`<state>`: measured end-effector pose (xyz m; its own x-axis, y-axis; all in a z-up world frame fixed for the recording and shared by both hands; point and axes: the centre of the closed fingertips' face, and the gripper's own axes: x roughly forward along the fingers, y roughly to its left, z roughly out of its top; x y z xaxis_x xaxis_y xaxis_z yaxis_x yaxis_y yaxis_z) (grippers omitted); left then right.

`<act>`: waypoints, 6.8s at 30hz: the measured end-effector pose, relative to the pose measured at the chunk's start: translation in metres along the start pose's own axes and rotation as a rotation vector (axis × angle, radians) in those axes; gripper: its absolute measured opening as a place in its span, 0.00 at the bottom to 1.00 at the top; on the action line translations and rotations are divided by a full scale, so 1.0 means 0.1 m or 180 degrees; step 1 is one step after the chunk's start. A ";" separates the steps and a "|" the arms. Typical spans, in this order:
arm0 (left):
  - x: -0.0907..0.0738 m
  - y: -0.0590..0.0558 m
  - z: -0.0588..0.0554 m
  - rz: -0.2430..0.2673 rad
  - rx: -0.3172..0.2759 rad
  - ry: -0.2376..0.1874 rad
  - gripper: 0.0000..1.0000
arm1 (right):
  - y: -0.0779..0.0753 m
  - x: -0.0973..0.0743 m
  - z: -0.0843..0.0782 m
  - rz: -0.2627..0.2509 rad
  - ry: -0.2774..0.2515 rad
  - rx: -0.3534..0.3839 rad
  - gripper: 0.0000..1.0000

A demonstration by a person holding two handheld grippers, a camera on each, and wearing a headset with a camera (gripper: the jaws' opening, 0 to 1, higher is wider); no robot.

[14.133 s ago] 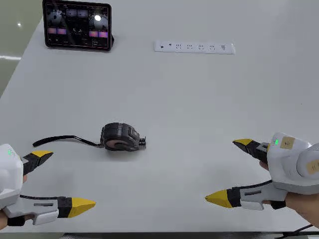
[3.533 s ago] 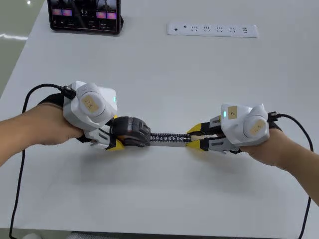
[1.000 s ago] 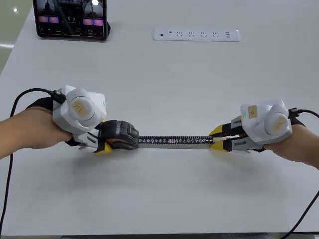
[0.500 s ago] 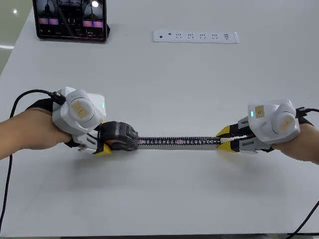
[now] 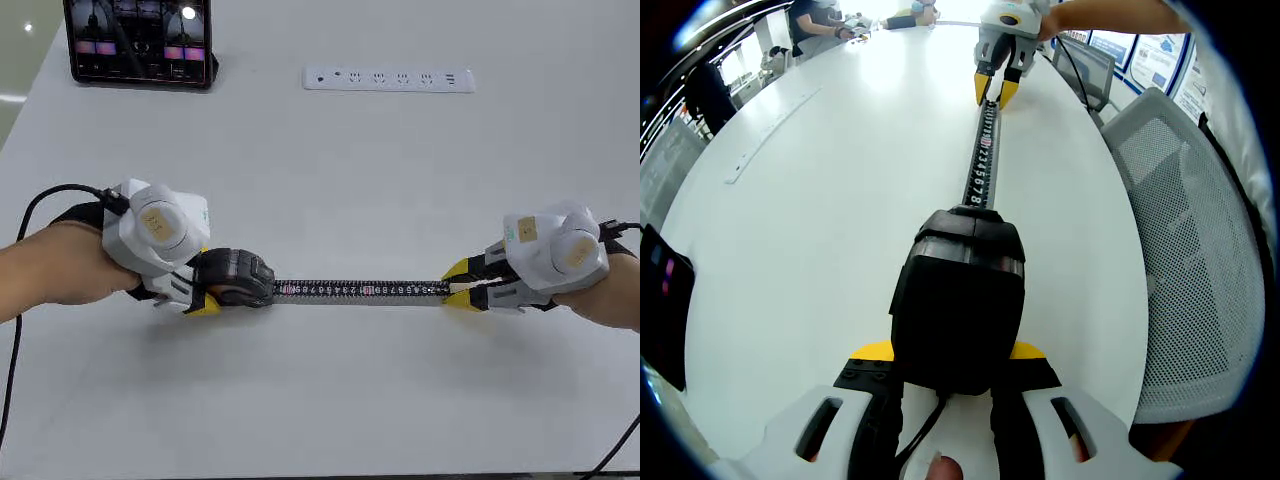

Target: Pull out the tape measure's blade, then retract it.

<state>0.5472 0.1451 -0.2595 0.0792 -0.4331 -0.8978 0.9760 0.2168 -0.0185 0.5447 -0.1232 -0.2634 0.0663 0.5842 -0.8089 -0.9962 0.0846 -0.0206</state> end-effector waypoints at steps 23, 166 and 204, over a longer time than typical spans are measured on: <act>0.00 0.00 0.00 0.0005 0.0014 -0.0005 0.29 | -0.02 -0.13 -0.15 -0.0024 0.0081 0.0041 0.08; -0.73 -0.64 -0.14 0.1172 -0.1726 -0.1727 0.92 | 0.51 -0.39 0.35 -0.1276 -0.0872 0.1352 0.88; -0.73 -0.72 -0.28 0.1354 -0.1907 -0.1734 0.94 | 0.66 -0.38 0.28 -0.1304 -0.0877 0.1453 0.93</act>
<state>0.4654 0.1850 -0.2052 0.6412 -0.5329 -0.5522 0.5862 0.8045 -0.0956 0.4782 -0.1171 -0.2178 0.5062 0.6119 -0.6078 -0.7678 0.6407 0.0056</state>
